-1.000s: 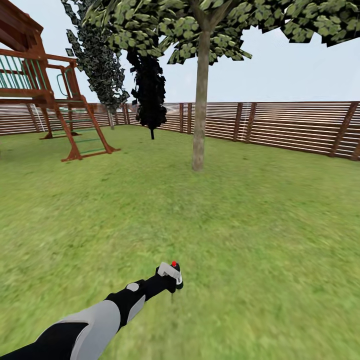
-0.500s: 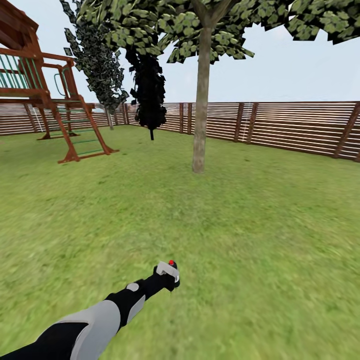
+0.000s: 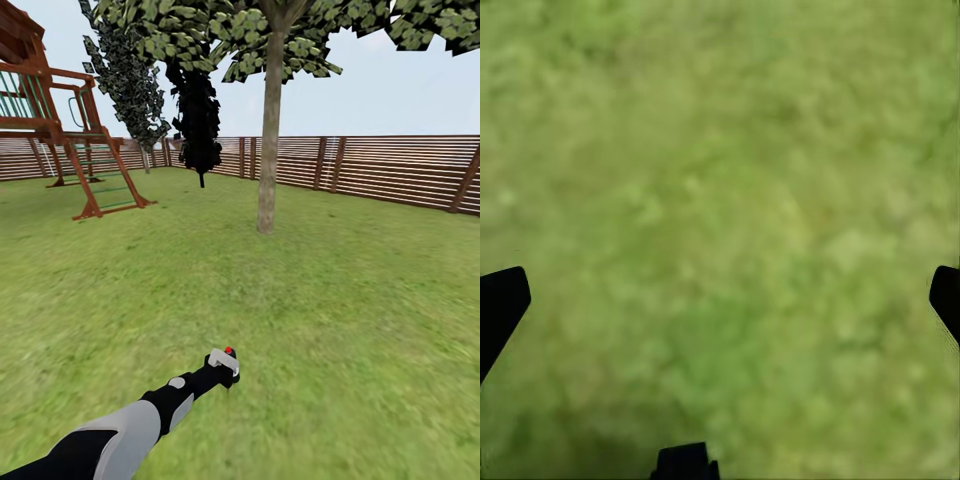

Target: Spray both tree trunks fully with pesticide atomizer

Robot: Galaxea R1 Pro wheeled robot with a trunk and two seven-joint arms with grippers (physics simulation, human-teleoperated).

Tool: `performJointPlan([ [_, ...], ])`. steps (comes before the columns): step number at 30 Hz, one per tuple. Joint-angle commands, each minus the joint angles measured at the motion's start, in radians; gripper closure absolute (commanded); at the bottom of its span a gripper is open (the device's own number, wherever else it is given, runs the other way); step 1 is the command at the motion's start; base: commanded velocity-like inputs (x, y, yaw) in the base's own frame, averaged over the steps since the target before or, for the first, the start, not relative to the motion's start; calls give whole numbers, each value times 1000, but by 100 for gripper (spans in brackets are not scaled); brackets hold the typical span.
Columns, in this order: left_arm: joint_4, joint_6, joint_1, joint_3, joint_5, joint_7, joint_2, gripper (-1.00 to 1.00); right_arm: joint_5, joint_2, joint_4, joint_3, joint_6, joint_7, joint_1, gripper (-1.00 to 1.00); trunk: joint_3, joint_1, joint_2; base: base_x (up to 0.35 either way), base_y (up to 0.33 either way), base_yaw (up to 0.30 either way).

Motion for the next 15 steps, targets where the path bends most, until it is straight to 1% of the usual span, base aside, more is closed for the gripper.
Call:
performJointPlan([
  [1, 0, 0, 0, 1, 0, 1, 0, 100, 0, 0, 0, 0, 0, 0, 0, -100, 0, 0, 0, 348, 0, 0],
  [15, 1, 0, 0, 1, 0, 1, 0, 100, 0, 0, 0, 0, -1, 0, 0, -100, 0, 0, 0, 348, 0, -4],
])
